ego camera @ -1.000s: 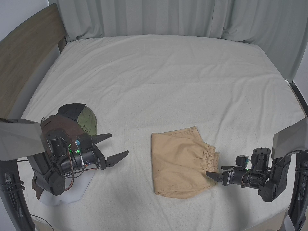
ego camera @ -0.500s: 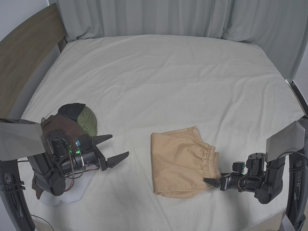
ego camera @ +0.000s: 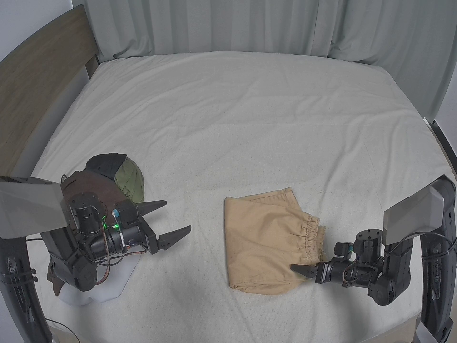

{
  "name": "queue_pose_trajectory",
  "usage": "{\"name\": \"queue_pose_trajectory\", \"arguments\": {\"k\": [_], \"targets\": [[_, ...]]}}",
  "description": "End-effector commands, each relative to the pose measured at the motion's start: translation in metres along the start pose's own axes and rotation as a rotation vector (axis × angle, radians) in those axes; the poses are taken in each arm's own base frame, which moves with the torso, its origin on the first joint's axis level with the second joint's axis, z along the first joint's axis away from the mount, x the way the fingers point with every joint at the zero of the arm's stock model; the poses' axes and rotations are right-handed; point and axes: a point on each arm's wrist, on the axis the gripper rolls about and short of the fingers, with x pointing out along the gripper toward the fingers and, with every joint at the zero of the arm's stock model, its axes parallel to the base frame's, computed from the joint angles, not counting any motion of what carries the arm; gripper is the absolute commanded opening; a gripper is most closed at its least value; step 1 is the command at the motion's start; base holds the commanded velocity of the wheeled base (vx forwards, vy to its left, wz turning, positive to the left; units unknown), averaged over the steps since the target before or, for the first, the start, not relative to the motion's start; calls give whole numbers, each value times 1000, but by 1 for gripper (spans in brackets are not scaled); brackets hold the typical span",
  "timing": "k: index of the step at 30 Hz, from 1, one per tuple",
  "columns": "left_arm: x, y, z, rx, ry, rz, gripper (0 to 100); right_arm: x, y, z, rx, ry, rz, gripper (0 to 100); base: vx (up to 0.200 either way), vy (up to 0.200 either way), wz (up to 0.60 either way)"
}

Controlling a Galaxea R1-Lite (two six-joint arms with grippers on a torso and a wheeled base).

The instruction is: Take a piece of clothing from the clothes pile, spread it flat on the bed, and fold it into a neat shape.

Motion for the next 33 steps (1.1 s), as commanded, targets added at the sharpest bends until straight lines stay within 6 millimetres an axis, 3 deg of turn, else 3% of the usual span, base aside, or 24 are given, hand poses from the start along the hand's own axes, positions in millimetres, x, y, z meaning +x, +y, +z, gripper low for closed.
{"name": "queue_pose_trajectory", "arguments": {"k": [1,9,10,33], "targets": [[0,0,0,2,-2,0,100,1,2,0,-5,-1,7,100,0,0,0],[0,0,0,2,-3,0,100,1,3,-1,-5,4,7,100,0,0,0],[0,0,0,3,-3,0,100,1,3,-1,-5,4,7,0,0,0,0],[-1,1,1,4,-4,4,100,-2,8,5,-18,-21,19,0,0,0,0]]}}
